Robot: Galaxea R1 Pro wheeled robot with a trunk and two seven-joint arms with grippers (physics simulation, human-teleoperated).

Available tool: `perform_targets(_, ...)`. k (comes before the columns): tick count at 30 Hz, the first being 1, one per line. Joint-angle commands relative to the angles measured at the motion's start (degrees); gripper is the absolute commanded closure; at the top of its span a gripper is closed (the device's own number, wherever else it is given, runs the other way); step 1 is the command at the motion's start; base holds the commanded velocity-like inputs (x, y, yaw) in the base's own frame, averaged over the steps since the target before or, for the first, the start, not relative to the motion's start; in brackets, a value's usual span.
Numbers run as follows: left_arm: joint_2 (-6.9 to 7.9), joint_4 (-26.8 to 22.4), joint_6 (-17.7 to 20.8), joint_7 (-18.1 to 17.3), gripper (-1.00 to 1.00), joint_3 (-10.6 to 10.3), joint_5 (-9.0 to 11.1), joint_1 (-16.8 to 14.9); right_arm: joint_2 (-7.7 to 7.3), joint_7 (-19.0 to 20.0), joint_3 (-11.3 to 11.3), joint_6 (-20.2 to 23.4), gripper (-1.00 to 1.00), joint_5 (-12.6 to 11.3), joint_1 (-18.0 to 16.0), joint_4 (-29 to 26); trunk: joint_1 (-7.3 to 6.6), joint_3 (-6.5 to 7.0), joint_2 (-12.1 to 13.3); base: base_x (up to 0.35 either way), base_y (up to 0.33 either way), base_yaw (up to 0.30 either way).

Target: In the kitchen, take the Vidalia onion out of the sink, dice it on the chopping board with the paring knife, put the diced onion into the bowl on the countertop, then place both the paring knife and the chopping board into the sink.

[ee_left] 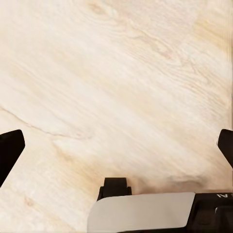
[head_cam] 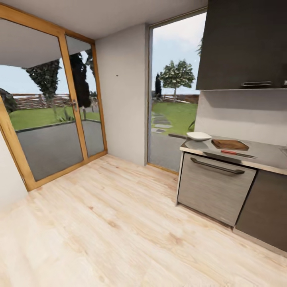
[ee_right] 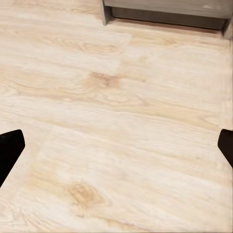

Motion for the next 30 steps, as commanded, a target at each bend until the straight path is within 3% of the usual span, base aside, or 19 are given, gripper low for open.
perform_targets(1, 0.01, 0.1, -0.2, 0.0, -1.0, 0.0, 0.0, 0.0, 0.03, 0.1, -0.1, -0.1, -1.0, -0.5, 0.0, 0.0, 0.0, -0.05, 0.0, 0.0, 0.0, -0.3)
perform_targets(22, 0.01, 0.2, -0.2, 0.0, -1.0, 0.0, -0.1, 0.0, 0.14, 0.1, 0.1, -0.1, -1.0, -0.5, 0.0, -0.1, 0.0, -0.05, 0.0, 0.0, 0.0, -0.292)
perform_targets(30, 0.01, 0.1, -0.2, 0.0, -1.0, 0.0, -0.1, 0.0, 0.18, 0.1, 0.1, -0.1, -1.0, -0.5, 0.0, 0.0, 0.0, -0.05, 0.0, 0.0, 0.0, -0.189)
